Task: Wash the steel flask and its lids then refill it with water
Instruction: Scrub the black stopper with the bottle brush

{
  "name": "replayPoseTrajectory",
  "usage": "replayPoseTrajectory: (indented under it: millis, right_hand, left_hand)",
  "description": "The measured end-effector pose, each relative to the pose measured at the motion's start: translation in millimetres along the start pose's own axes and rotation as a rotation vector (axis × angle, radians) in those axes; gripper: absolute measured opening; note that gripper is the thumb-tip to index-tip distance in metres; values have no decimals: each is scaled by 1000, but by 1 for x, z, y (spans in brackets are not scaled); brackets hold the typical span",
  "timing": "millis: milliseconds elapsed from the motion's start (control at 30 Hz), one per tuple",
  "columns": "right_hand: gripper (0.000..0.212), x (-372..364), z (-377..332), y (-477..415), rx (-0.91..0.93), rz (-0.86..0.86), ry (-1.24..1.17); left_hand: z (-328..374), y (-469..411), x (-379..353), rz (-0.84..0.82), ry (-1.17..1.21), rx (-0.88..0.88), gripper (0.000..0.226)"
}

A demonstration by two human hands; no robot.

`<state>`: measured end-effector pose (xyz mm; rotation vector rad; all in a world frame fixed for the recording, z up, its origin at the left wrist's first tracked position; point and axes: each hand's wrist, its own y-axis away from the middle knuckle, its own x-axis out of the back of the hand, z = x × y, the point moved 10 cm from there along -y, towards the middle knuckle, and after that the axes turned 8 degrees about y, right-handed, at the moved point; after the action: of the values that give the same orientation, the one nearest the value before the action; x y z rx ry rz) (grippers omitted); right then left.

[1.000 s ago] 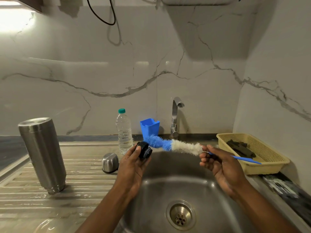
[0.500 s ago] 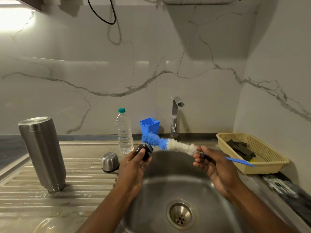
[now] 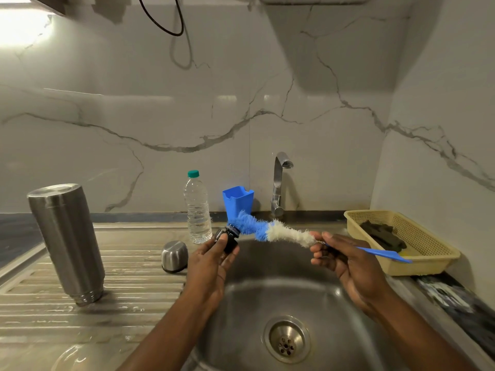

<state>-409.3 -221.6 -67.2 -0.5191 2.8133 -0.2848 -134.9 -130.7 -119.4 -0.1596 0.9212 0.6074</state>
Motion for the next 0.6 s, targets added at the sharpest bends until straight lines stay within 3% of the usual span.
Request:
replayPoseTrajectory:
  millis: [200, 600]
  right_hand:
    - [26, -2, -5, 1, 24, -24, 66]
    - [27, -4, -11, 4, 40, -52, 112]
  left_hand:
    - [2, 0, 5, 40, -33, -20, 15]
    - [3, 1, 5, 11, -74, -4, 16]
